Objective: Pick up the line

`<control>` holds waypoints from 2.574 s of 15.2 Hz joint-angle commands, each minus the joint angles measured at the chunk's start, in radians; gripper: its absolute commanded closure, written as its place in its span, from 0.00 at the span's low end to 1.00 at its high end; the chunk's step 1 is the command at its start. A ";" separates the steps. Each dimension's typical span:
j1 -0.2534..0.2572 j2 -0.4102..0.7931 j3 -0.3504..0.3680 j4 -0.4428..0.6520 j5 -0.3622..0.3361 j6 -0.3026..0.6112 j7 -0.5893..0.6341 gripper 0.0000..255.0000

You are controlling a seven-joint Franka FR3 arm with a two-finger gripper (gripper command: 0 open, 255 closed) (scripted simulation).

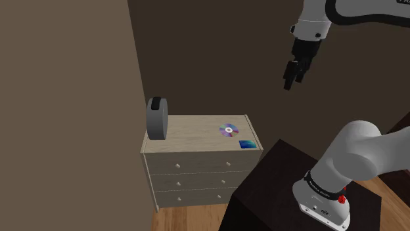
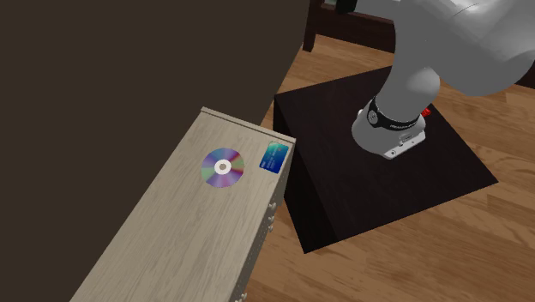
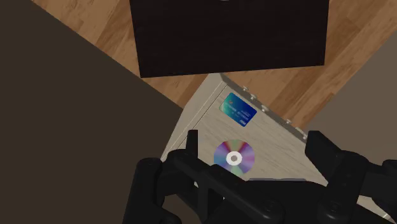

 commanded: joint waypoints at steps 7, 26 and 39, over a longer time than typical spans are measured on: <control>0.062 0.010 -0.058 -0.191 -0.051 0.189 -0.185 0.00; 0.223 0.467 -0.250 -0.532 -0.229 0.963 -0.720 0.00; 0.227 0.609 -0.265 -0.550 -0.235 1.123 -0.713 1.00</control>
